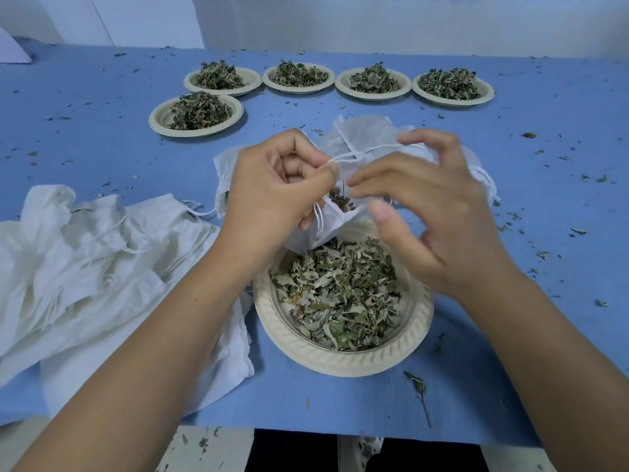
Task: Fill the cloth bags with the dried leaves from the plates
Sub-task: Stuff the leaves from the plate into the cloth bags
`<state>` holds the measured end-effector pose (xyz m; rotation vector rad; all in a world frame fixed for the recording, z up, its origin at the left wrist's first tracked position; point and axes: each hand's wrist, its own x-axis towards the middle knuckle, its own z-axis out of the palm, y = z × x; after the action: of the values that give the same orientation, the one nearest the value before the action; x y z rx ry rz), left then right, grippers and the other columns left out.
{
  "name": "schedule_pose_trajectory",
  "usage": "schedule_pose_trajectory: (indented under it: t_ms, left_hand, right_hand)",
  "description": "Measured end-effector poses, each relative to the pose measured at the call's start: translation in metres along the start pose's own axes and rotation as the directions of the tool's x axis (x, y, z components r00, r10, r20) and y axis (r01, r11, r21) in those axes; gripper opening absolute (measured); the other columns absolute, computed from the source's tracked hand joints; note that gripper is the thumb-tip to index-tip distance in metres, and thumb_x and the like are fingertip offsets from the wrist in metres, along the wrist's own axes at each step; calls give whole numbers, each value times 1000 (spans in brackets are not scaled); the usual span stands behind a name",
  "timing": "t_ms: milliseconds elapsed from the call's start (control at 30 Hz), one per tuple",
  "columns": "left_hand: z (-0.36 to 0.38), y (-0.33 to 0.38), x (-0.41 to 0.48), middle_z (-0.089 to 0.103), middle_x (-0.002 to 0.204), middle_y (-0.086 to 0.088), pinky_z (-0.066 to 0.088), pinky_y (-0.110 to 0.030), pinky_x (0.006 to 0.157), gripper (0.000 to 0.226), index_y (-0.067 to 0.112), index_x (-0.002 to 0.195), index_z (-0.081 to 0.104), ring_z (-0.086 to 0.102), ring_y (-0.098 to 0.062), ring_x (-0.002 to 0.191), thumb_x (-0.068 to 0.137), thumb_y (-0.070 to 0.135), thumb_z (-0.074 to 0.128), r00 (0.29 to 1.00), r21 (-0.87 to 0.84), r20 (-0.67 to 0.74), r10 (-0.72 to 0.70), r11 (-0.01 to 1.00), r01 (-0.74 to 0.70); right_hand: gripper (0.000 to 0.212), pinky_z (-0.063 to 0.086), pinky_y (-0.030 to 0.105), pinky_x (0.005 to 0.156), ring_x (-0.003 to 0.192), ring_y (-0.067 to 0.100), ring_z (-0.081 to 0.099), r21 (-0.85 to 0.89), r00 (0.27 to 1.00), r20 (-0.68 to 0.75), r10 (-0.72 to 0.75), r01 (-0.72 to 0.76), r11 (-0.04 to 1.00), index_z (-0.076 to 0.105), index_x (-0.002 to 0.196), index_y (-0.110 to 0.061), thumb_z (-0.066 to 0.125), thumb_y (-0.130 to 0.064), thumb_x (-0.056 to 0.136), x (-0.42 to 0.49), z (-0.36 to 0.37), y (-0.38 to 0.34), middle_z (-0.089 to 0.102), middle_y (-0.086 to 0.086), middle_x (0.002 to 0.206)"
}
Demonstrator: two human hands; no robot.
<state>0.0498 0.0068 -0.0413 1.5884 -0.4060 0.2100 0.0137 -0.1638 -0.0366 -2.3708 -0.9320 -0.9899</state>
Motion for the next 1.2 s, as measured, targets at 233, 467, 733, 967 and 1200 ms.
schedule_pose_trajectory:
  t_ms: [233, 467, 733, 967, 1200]
  left_hand:
    - [4, 2, -5, 58, 49, 5, 35, -15, 35, 21, 13, 72, 59, 43, -4, 31, 86, -1, 67, 994, -8, 88, 62, 998, -61]
    - [-11, 3, 6, 49, 43, 15, 35, -16, 36, 22, 14, 73, 55, 41, -2, 33, 89, 2, 63, 975, -27, -209, 74, 996, -81]
    - [-16, 8, 7, 53, 49, 17, 37, -17, 36, 19, 18, 74, 55, 43, -1, 36, 88, 8, 64, 877, -1, -413, 244, 963, -268]
    - [-27, 3, 11, 57, 66, 8, 43, -23, 50, 22, 22, 78, 52, 54, -9, 53, 87, 6, 64, 666, 379, -440, 602, 797, -470]
    - [-10, -11, 6, 55, 58, 0, 38, -13, 54, 8, 6, 77, 65, 46, -4, 52, 83, 6, 69, 981, 403, 33, 191, 896, -188]
  right_hand:
    - [42, 19, 42, 112, 108, 15, 56, 59, 919, 395, -15, -9, 998, 69, 105, -13, 36, -38, 95, 0, 14, -10, 67, -1, 109]
    - [61, 42, 26, 69, 58, 22, 61, 752, 956, 264, 128, -287, 593, 65, 58, -4, 34, -34, 100, 1, -11, -3, 65, 6, 60]
    - [38, 45, 38, 56, 61, 25, 58, 453, 720, 688, 89, -522, 723, 71, 73, -17, 58, -51, 83, -2, -3, -3, 68, 2, 74]
    - [42, 37, 14, 87, 105, 1, 48, 284, 636, 771, 28, -383, 879, 66, 107, -34, 84, -32, 69, -1, -2, -5, 51, -16, 112]
    - [15, 48, 38, 82, 89, 16, 61, 350, 700, 712, 56, -423, 836, 73, 90, -20, 79, -16, 77, 2, -5, 0, 65, -7, 93]
